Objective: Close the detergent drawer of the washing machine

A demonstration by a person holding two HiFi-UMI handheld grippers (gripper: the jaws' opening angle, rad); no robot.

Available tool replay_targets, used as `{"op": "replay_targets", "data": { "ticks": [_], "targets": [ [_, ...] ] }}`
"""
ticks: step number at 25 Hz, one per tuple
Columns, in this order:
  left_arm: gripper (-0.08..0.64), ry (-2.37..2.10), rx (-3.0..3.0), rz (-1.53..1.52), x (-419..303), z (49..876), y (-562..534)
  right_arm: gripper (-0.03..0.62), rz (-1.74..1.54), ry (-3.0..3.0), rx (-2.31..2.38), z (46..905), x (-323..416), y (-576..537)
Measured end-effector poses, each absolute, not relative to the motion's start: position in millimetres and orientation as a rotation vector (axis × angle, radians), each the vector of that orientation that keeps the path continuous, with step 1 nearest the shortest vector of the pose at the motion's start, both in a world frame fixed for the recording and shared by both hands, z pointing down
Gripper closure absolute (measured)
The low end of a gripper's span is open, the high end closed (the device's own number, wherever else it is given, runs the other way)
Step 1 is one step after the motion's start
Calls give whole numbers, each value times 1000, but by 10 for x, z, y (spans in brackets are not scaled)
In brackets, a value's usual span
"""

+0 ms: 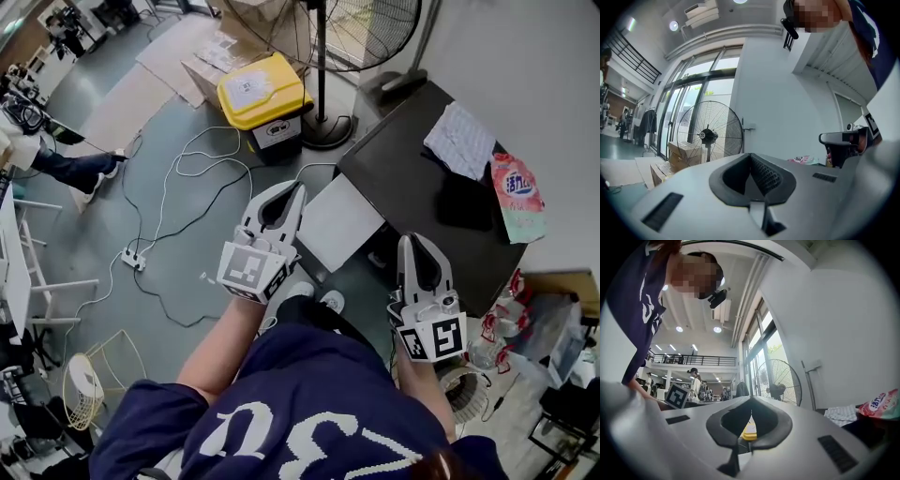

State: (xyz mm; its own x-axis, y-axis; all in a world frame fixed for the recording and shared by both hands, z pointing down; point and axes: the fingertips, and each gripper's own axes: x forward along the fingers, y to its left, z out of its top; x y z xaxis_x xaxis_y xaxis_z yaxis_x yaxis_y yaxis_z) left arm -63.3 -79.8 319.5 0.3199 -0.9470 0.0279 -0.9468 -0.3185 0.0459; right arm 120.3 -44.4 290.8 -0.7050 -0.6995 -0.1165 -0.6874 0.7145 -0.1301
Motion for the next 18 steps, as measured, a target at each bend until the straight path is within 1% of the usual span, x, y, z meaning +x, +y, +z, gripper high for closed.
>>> {"op": "replay_targets", "data": {
  "ticks": [11,18],
  "targets": [
    [540,-1706,2542,68,-707,3415,-868,577,-179,2773,-1185,3092,1149,-474],
    [540,-1622,2574,132,-938,3675,-969,577,-270,2887,-1164,3482,806,-455]
  ]
}}
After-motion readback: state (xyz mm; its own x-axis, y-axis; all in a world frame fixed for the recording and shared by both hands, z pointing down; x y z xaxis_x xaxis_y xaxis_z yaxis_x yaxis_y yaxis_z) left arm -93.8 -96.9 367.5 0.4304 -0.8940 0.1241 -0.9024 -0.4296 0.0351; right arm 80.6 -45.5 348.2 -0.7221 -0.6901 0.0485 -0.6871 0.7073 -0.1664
